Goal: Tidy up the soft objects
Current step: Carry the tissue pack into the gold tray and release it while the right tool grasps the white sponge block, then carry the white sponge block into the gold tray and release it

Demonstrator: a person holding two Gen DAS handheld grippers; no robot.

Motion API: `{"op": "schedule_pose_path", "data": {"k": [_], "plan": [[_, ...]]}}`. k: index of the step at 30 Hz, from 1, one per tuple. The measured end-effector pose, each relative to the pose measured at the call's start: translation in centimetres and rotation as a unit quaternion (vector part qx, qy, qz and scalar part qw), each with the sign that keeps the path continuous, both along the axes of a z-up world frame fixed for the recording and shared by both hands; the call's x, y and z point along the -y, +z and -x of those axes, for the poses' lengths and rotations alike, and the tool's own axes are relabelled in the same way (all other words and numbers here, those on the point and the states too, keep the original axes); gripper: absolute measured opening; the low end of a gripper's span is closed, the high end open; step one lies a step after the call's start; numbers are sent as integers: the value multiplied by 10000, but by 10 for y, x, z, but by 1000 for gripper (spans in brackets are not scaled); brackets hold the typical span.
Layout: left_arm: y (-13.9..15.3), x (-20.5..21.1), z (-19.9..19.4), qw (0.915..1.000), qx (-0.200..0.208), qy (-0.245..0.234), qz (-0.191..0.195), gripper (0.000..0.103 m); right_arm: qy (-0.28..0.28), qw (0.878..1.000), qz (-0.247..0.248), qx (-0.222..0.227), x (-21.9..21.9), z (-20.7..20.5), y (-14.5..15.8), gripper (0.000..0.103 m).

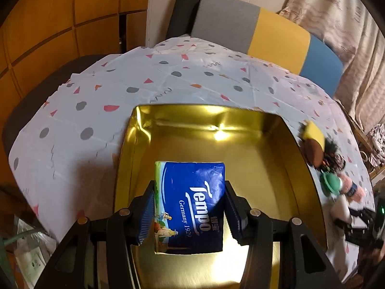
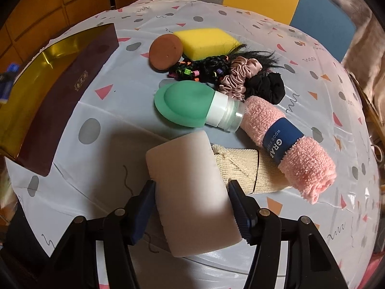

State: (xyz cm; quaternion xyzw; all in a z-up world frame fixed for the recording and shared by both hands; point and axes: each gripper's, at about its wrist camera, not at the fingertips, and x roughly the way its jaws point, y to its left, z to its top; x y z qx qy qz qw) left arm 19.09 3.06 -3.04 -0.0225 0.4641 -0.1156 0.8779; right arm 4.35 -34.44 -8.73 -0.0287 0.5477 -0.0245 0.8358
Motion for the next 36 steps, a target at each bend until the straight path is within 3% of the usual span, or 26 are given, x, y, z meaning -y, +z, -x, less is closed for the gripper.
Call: {"op": "schedule_pose_path", "data": {"k": [10,11,14,16,23,30,36], "plan": [[-21,9,-63,9988,-237,43,-423,54,98,9998,147,75,-3,0,-5,63],[-22,9,-67,9983,-225,129,-526,56,99,9998,153,78,-3,0,-5,63],[-22,9,-72,9977,-172,145,-635,78,86,9998,167,87,-3,0,-5,63],[-16,5,-69,9983,-125,251,-510,79,89,9997,210,93,-5,0,-5,63],[23,10,-6,9973,509,285,-451,78,48,9995,284,129,-7,0,-6,63],[36,28,76,9934,1043,215,-436,78,-97,9990,355,266,-9,4,-5,62],[28,37,106,9941,1016,132,-369,78,-284,9988,-12,391,-12,13,6,61]]}}
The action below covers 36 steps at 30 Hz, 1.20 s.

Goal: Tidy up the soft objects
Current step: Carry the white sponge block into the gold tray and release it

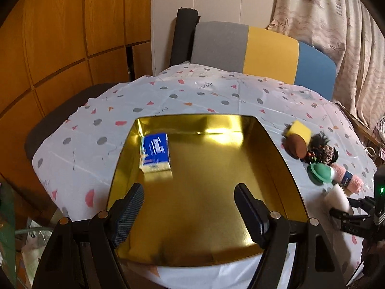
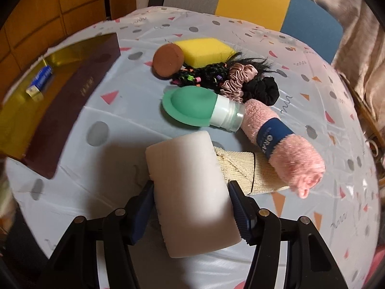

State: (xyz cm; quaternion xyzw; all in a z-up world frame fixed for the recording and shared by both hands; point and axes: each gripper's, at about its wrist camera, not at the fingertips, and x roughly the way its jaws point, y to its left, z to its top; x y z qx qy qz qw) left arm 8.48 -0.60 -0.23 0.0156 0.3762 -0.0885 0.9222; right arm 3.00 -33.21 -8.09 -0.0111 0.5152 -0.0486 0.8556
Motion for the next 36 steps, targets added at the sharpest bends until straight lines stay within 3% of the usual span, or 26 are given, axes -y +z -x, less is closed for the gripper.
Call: {"op": "schedule_pose_path", "data": {"k": [8,18,27,32,36], "plan": [[-9,2,17,9998,-166,-82,60,78,-48,9958,-893,193,-15,12,12,61],[-9,-11,27,9991,-233,-48,338,78,-81,9881,-1473,445,-30,6,30,59],[-7,-19,33,9990,-200,7,401,78,17,9876,-1468,558,-40,11,36,59],[-5,-22,34,9990,-192,21,413,78,-118,9752,-2094,701,-36,2,48,59],[-4,-23,35,9995,-123,96,289,78,175,9703,-2313,680,-62,-19,57,59]]}}
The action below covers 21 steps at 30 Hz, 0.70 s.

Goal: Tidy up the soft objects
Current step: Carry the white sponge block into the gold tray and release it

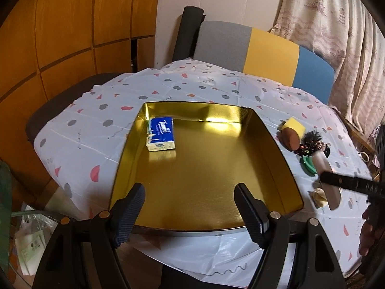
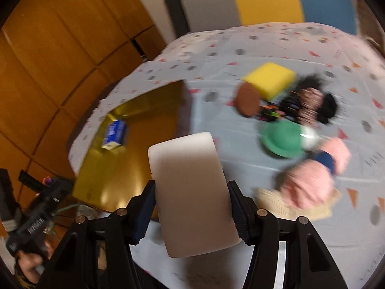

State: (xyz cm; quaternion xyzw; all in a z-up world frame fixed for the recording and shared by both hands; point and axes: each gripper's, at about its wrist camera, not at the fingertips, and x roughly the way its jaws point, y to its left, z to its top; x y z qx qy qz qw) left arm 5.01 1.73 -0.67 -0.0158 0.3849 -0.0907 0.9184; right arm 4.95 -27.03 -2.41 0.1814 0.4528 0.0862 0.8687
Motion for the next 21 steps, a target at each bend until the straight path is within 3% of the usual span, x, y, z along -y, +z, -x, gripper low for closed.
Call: {"op": "schedule_pose_path", "data": {"k": [11,21], "plan": [[-3,-21,-3,9998,-41,219,-16,78,768,9969,29,-150,-93,-71,-1,59],[-7,-22,-4,9997,-128,193,8,78,846,9934,403,-667,-124,-122,-26,60]]}}
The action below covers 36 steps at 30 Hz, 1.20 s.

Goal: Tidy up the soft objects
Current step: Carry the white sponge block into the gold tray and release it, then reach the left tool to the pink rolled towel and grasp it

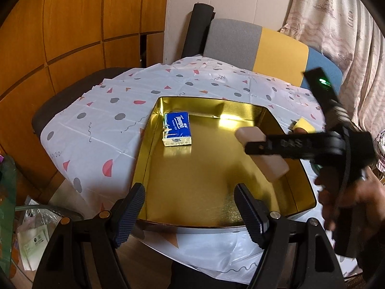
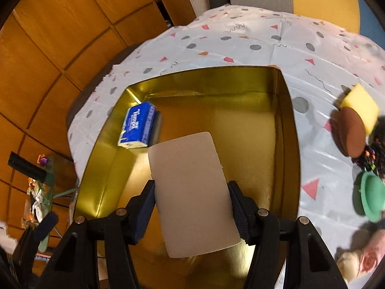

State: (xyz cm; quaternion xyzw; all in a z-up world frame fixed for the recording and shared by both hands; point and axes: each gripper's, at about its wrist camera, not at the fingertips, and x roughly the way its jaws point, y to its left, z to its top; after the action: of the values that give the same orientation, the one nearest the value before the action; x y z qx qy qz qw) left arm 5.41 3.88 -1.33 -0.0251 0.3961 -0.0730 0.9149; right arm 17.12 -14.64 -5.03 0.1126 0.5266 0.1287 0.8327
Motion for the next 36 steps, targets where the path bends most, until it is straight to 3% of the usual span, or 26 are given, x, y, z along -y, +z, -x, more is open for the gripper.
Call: {"op": "schedule_pose_path", "data": {"k": [8,10,12,16,26,30,36], "plan": [[-5,-3,-4,9999,-107,27,67,78,-257,9996,130,47,-8,-43,-2,64],[-7,-7,-5,9998,-150,98,102,78,-323,9993,60,168,-9,-52,2,80],[-9,-10,-7,9996,-209,134,131,78,-390,9989,12,276,-9,-58,7,89],[-12,-16,-10,9992,-294,139,230,70,-352,9983,58,462,-9,-55,15,89],[-10,-7,-11,9984,-392,-45,410,69,-205,9933,498,1022,36,16,34,91],[-4,8,-9,9980,-356,-320,412,69,-425,9894,770,1158,76,48,38,91],[13,51,-4,9952,-157,-939,226,68,-1185,9803,1064,1171,166,101,45,91]]}}
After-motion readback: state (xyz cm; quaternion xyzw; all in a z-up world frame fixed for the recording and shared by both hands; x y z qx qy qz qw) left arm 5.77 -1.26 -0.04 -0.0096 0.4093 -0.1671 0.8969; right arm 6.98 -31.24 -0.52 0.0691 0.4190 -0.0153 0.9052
